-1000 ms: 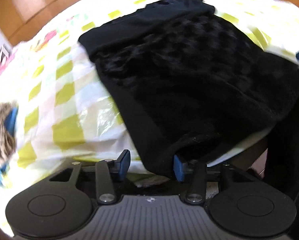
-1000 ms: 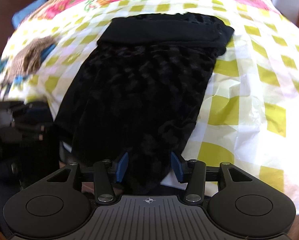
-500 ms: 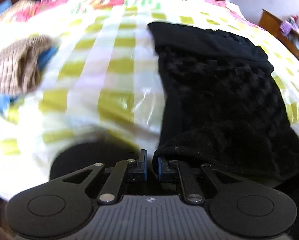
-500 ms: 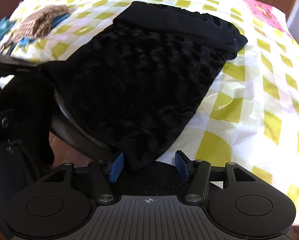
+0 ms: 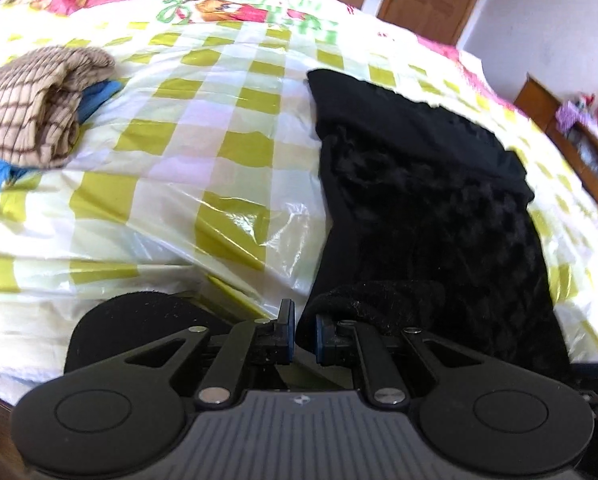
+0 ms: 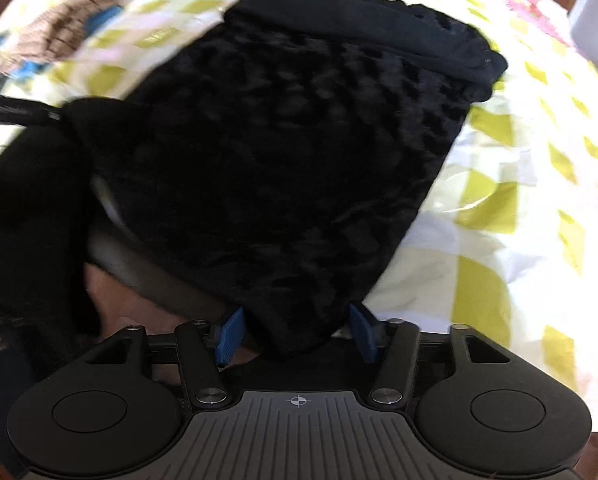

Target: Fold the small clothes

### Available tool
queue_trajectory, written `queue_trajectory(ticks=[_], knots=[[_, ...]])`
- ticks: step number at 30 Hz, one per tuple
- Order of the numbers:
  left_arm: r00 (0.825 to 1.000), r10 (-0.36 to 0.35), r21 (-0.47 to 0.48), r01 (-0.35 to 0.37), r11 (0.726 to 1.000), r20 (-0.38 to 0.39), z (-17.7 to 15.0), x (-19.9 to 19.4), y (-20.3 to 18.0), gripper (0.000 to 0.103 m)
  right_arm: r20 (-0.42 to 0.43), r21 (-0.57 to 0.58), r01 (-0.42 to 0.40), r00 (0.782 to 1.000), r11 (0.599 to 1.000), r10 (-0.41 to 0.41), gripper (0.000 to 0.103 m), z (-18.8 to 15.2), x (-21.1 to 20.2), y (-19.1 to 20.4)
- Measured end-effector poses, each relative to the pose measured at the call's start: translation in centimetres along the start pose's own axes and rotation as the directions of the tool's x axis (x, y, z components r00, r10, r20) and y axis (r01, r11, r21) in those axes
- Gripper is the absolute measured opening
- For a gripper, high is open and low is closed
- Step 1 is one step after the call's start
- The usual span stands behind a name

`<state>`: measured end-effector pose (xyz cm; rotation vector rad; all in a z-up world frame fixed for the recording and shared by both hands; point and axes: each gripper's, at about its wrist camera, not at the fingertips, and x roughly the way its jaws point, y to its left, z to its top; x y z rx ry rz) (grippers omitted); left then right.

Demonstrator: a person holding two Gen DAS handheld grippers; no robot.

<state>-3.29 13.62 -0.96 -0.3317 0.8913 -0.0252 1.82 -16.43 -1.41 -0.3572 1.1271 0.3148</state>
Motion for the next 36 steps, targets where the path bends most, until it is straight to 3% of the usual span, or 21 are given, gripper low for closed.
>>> queue_trajectory(ticks=[1,2,4,7,10,14,18,20,24,26,28,32,36], knots=[[1.0,-0.007,-0.02,0.007,1.0,0.006,-0.1,-0.1,0.4,0.028,0.0,0.017,0.019,1.0,1.0,-0.019,0.026,0.1,0.0,-0.2],[1.0,-0.007,-0.034,0.008,0.999,0.01,-0.3,-0.2,0.8,0.028,0.002,0.042,0.023,1.0,0.999,-0.023,0.017,0.2,0.0,-0.5],[1.0,-0.011,-0.061,0.012,0.998,0.005,-0.7,-0.4,1.3,0.028,0.022,0.096,0.021,0.999,0.995,-0.023,0.009,0.3,-0.7,-1.7],[1.0,-0.014,-0.097,0.013,0.995,-0.011,-1.3,-0.8,1.8,0.028,0.11,0.16,0.004,0.994,0.987,-0.022,0.005,-0.1,-3.3,-2.7],[1.0,0.005,-0.082,-0.006,0.997,-0.014,-1.7,-1.3,1.5,0.028,0.19,0.155,0.001,0.981,0.988,-0.03,0.004,-0.7,-5.6,-2.4],[0.999,0.033,-0.074,-0.031,0.997,0.024,-1.8,-2.7,1.1,0.028,0.21,0.179,-0.047,0.978,0.983,0.008,0.003,-1.7,-5.8,-2.7],[0.998,0.016,-0.143,-0.024,0.989,-0.053,-1.8,-1.6,2.0,0.028,0.212,0.19,-0.087,0.976,0.978,0.045,0.002,-2.1,-5.5,-3.2],[0.999,0.01,-0.158,-0.017,0.987,-0.046,-1.7,-1.9,2.0,0.028,0.183,0.238,-0.11,0.981,0.965,0.067,0.002,-1.9,-4.5,-4.1],[0.999,0.049,-0.145,-0.049,0.988,-0.005,-1.5,-2.5,1.6,0.028,0.306,0.148,-0.094,0.951,0.985,0.045,0.002,-1.8,-7.5,-2.3],[0.998,0.066,-0.148,-0.066,0.987,-0.008,-1.7,-2.0,1.6,0.03,0.285,0.168,-0.112,0.957,0.979,0.061,0.002,-1.6,-6.5,-2.8],[0.996,0.087,-0.088,-0.086,0.992,0.002,-1.7,-2.2,0.9,0.033,0.255,0.197,-0.145,0.963,0.97,0.092,0.002,-1.9,-6.0,-2.9],[0.991,0.136,0.094,-0.137,0.986,0.019,-1.6,-1.9,-1.5,0.037,0.276,0.165,-0.137,0.957,0.977,0.087,0.002,-2.0,-6.2,-2.4],[0.981,0.186,0.309,-0.194,0.931,0.056,-2.1,-1.3,-3.9,0.04,0.268,0.2,-0.161,0.958,0.967,0.104,0.003,-2.3,-5.7,-2.7]])
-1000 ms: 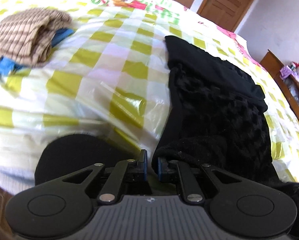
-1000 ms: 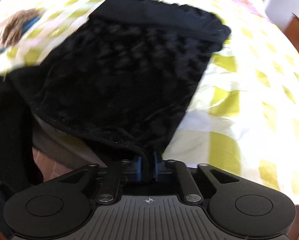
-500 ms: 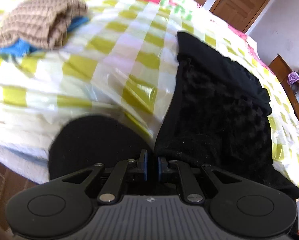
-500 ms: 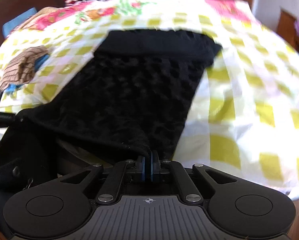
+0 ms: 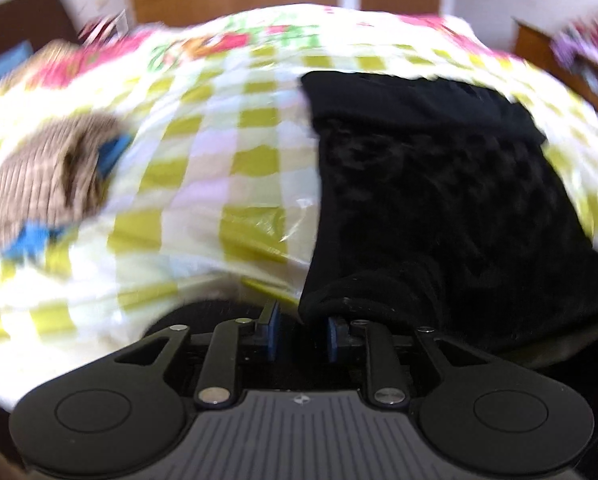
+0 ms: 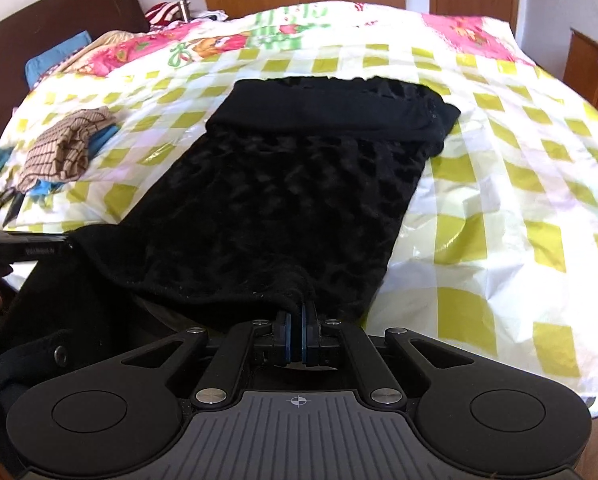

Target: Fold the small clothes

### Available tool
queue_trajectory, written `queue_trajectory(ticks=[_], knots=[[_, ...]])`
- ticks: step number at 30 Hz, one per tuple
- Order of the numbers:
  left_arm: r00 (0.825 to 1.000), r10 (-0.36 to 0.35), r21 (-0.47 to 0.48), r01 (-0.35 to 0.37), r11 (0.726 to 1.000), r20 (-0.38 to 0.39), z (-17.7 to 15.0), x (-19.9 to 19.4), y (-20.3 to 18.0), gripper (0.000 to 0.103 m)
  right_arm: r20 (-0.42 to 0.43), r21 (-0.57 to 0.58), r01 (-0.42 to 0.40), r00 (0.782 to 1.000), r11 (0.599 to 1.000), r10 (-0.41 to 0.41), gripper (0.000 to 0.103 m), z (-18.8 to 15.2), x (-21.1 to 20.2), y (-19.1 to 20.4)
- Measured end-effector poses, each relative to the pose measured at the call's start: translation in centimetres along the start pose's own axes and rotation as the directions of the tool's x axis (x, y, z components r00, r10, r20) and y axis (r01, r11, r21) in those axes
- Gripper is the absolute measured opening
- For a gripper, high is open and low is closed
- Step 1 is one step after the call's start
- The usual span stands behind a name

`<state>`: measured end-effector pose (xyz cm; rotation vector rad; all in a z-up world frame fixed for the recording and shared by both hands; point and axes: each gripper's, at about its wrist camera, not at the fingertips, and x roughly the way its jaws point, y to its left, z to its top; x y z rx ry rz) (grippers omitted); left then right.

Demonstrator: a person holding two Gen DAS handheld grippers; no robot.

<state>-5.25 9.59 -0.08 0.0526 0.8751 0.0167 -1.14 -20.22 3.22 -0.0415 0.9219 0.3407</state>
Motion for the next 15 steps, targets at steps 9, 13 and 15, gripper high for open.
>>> queue_trajectory(ticks=[9,13,15], knots=[[0.993,0.014,0.081,-0.023,0.996,0.113,0.5,-1.1,-0.7,0.034,-0.012,-0.013,0.011,1.0,1.0,-0.011,0.005,0.2,0.5,0.2],[0.995,0.015,0.24,-0.037,0.97,0.095,0.0,-0.2,-3.1,0.035,-0.05,-0.023,-0.008,0.999,1.0,0.007,0.012,0.4,1.1,0.3],[0.996,0.039,0.275,-0.06,0.96,0.079,0.0,0.5,-3.9,0.037,-0.064,-0.03,-0.01,0.998,1.0,0.008,0.012,0.3,1.4,0.3]])
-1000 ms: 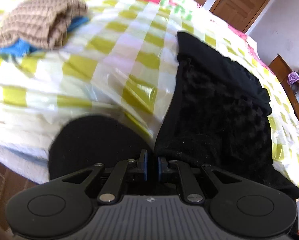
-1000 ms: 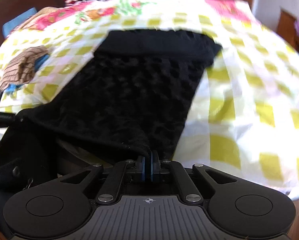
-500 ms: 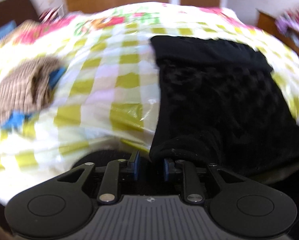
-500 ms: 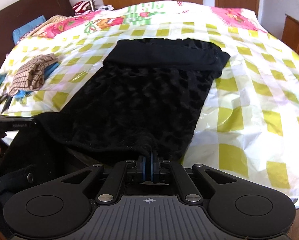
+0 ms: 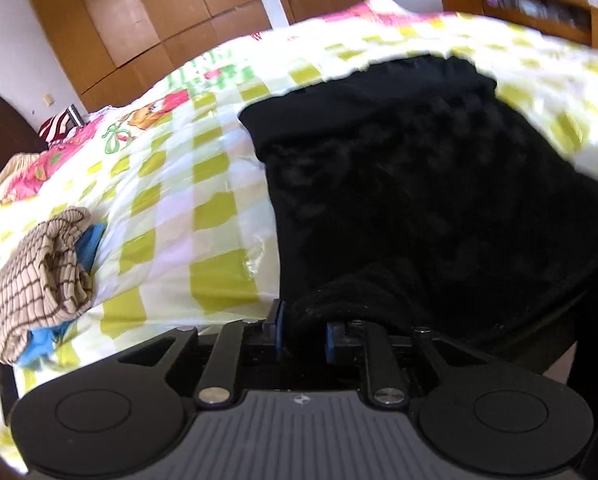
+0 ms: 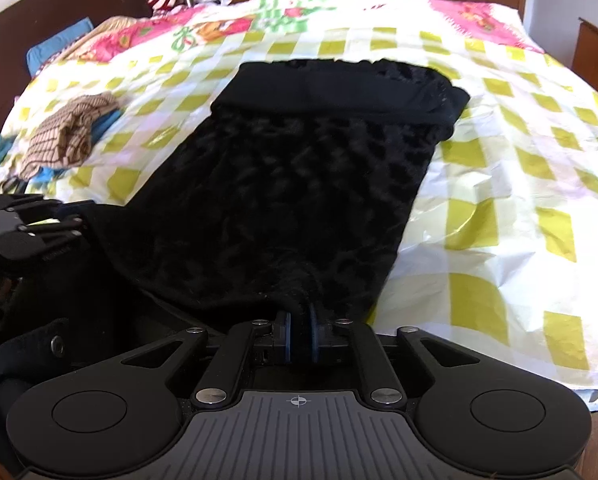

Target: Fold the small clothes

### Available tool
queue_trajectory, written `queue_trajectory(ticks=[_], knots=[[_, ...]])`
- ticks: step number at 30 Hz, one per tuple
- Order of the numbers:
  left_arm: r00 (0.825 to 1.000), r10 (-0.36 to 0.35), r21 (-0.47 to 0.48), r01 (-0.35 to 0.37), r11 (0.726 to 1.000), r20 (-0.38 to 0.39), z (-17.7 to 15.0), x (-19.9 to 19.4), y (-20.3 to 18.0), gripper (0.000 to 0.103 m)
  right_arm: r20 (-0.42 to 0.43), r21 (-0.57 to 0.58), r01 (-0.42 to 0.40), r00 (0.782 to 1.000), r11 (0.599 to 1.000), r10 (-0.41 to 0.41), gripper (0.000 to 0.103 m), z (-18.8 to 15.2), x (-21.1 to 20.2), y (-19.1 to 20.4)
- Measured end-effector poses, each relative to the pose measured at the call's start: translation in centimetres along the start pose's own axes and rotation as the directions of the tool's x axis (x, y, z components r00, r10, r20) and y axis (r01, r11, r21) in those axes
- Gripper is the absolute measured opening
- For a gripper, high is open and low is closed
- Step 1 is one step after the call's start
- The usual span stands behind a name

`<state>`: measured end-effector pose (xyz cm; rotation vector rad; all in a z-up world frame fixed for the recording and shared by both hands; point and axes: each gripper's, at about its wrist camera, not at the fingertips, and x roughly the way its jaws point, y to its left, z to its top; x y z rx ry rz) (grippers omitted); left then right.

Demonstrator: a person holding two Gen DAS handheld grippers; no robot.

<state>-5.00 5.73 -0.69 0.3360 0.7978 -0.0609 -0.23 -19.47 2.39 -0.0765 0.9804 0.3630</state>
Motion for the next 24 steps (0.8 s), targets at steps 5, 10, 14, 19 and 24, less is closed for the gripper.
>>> queue_trajectory(ticks=[5,10,14,19,24], knots=[[0.999,-0.035,-0.159,0.039,0.987,0.032,0.6,-0.2,2.8,0.025,-0.023,0.0,0.007,1.0,1.0,-0.007,0.013,-0.1,1.1,-0.3],[0.995,-0.084,-0.436,0.095,0.895,0.046,-0.5,-3.0,7.9,0.025,0.012,0.052,-0.03,1.0,0.998,0.029,0.006,-0.2,-1.3,-0.9],[0.99,-0.143,-0.549,0.125,0.827,0.01,-1.7,-1.7,8.3,0.025,0.06,0.024,-0.041,0.997,0.999,0.04,0.005,0.4,-2.4,-0.4],[0.979,-0.189,-0.625,0.194,0.756,0.075,-0.9,-2.5,9.9,0.025,0.077,0.05,-0.061,0.995,0.997,0.057,0.005,1.3,-3.2,-1.0],[0.958,-0.19,-0.606,0.282,0.743,0.213,4.7,-1.9,12.1,0.025,0.173,0.1,-0.143,0.977,0.985,0.125,0.005,6.0,-4.3,-3.4]])
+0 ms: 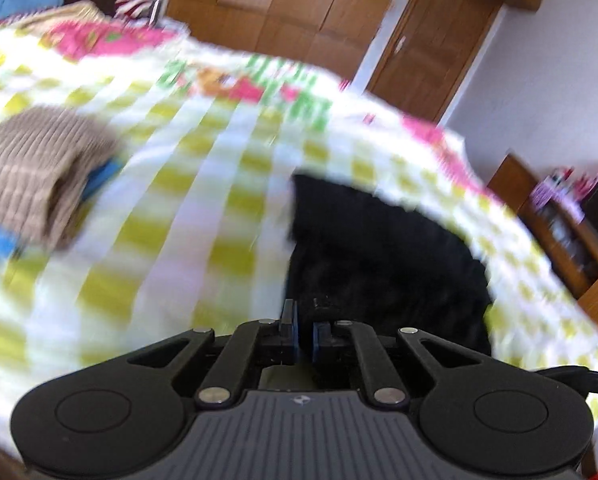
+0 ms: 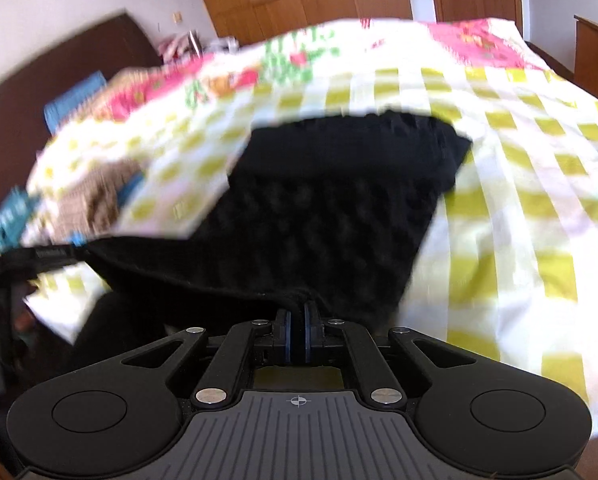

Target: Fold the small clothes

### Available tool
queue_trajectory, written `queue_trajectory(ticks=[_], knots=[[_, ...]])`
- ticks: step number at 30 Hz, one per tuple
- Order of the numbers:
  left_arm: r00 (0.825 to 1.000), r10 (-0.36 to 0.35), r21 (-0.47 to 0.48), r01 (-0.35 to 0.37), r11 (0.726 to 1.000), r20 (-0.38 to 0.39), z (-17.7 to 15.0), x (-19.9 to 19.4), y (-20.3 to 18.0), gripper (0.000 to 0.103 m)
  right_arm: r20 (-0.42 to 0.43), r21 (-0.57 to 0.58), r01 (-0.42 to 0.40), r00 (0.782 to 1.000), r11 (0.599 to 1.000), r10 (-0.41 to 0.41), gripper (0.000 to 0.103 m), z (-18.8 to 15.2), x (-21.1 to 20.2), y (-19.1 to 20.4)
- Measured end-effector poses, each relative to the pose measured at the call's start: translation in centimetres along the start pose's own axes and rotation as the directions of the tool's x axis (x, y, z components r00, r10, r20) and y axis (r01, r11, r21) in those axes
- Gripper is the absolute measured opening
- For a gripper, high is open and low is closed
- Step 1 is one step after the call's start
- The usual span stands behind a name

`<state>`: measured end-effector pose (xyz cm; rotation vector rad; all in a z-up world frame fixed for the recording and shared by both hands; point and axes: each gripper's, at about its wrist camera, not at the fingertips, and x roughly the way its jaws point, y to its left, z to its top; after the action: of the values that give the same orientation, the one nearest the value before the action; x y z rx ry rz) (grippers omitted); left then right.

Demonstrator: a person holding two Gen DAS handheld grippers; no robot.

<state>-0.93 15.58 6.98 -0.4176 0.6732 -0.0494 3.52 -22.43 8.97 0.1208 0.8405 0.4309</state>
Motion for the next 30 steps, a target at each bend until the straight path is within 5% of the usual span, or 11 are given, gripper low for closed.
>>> queue_trajectory(ticks=[10,15,18,21,23,24,30], knots=[[0.999,-0.037,0.032,0.038,0.999,-0.01,12.5,16.0,-3.1,0.025,0.107,0.169,0.0,0.994,0.986,-0.019,0.004,14.0,10.3,-8.5],[0.996,-0.013,0.039,0.016,0.999,-0.092,14.5,26.1,-2.9,0.031,0.089,0.252,0.059,0.993,0.966,-0.084,0.005,18.1,17.6,-13.4],[0.986,0.009,0.018,-0.006,1.0,-0.165,14.0,30.7,-2.3,0.036,0.041,0.31,0.106,0.991,0.945,-0.124,0.018,18.5,21.6,-15.9],[0.986,-0.023,-0.011,0.021,1.0,-0.162,13.4,31.1,-1.6,0.042,0.064,0.357,0.076,0.992,0.931,-0.106,0.018,17.1,22.0,-17.1],[0.988,-0.031,-0.021,0.028,0.999,-0.151,13.4,30.3,-1.2,0.056,0.096,0.361,0.076,0.988,0.929,-0.119,0.04,16.2,21.1,-17.4],[0.988,-0.04,-0.024,0.037,0.999,-0.149,13.6,30.0,-1.0,0.058,0.114,0.358,0.071,0.986,0.931,-0.119,0.043,15.8,20.7,-17.6],[0.988,-0.037,-0.027,0.033,0.999,-0.149,14.5,29.0,-0.7,0.065,0.158,0.341,0.041,0.982,0.939,-0.1,0.043,16.7,19.8,-17.0]])
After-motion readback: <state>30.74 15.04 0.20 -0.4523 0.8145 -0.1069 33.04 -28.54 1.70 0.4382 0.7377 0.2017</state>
